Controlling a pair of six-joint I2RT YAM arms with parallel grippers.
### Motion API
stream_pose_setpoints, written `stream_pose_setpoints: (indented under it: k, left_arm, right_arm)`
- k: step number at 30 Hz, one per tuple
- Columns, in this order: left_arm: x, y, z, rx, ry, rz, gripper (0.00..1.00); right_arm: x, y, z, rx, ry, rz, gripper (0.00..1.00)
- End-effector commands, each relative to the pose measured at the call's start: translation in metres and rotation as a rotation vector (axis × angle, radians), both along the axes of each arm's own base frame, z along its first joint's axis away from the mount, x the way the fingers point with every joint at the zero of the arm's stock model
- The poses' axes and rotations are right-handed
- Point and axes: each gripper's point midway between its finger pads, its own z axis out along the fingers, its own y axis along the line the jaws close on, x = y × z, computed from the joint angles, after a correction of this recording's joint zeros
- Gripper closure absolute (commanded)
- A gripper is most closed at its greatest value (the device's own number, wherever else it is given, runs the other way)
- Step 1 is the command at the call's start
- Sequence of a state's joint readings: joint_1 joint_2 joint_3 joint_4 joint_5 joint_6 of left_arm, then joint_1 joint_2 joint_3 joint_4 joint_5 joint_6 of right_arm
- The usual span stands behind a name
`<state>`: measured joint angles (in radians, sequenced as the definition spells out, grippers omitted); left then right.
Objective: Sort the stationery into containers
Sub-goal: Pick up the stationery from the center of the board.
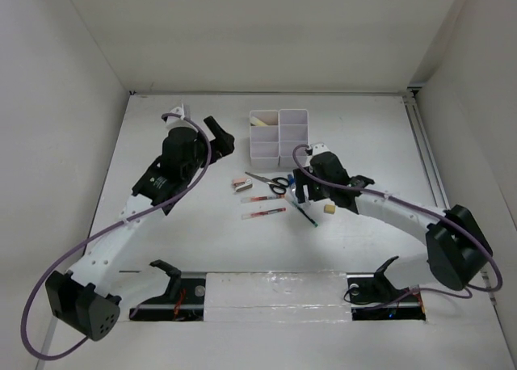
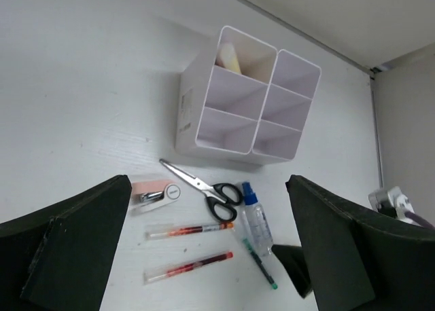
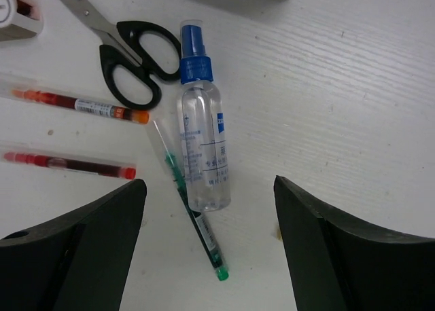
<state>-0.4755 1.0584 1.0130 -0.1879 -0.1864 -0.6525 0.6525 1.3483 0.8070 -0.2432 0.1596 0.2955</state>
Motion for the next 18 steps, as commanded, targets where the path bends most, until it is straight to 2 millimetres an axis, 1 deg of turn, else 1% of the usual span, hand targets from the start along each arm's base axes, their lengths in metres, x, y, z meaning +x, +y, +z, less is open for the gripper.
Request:
stream_pose_setpoints:
  k: [1, 4, 5, 6, 7, 9, 10, 11, 12, 13, 14, 15, 16, 17, 18]
  left_arm:
    - [-0.015, 0.004, 0.011, 0.005, -0.031, -0.001, 0.00]
    - [-0.019, -0.010, 0.013, -0.001, -0.048, -0.059, 0.00]
    - [-0.020, -0.012, 0.013, -0.004, -0.046, -0.069, 0.00]
    - [-0.018, -0.013, 0.008, 0.002, -0.034, -0.070, 0.00]
    - [-0.017, -0.013, 0.014, -0.003, -0.045, -0.069, 0.00]
    - [-0.014, -0.015, 0.006, 0.017, -0.026, -0.073, 0.00]
    - [-0.015, -0.017, 0.006, 0.013, -0.024, -0.083, 0.00]
    - [-0.016, -0.018, 0.006, 0.010, -0.022, -0.094, 0.00]
    - [-0.016, -0.018, 0.006, 0.009, -0.022, -0.094, 0.00]
    - [-0.015, -0.021, 0.008, 0.009, -0.033, -0.107, 0.00]
    - [-0.014, -0.021, 0.010, 0.005, -0.042, -0.107, 0.00]
    - [-0.016, -0.022, 0.006, 0.005, -0.032, -0.118, 0.00]
    - [-0.015, -0.023, 0.008, 0.001, -0.041, -0.117, 0.00]
    - [-0.016, -0.025, 0.008, -0.003, -0.040, -0.127, 0.00]
    - [-0.016, -0.025, 0.008, -0.003, -0.040, -0.128, 0.00]
  right_arm:
    - [0.024, 0.016, 0.018, 0.046, -0.046, 0.001, 0.18]
    - [0.027, 0.025, 0.004, 0.044, -0.013, 0.020, 0.21]
    - [0.028, 0.028, 0.002, 0.048, -0.005, 0.028, 0.21]
    - [0.031, 0.030, -0.006, 0.036, 0.013, 0.028, 0.23]
    - [0.031, 0.028, -0.011, 0.020, 0.020, 0.019, 0.23]
    - [0.030, 0.025, -0.019, -0.006, 0.044, 0.012, 0.25]
    - [0.030, 0.025, -0.025, -0.015, 0.055, 0.012, 0.25]
    - [0.031, 0.023, -0.025, -0.016, 0.053, -0.003, 0.26]
    - [0.026, 0.020, -0.034, -0.034, 0.077, -0.003, 0.27]
    - [0.027, 0.019, -0.033, -0.035, 0.075, -0.017, 0.27]
    - [0.024, 0.017, -0.041, -0.052, 0.097, -0.017, 0.31]
    - [0.022, 0.015, -0.048, -0.067, 0.118, -0.018, 0.33]
    - [0.023, 0.013, -0.048, -0.073, 0.114, -0.024, 0.36]
    - [0.022, 0.013, -0.053, -0.081, 0.124, -0.024, 0.39]
    - [0.021, 0.013, -0.056, -0.081, 0.134, -0.031, 0.46]
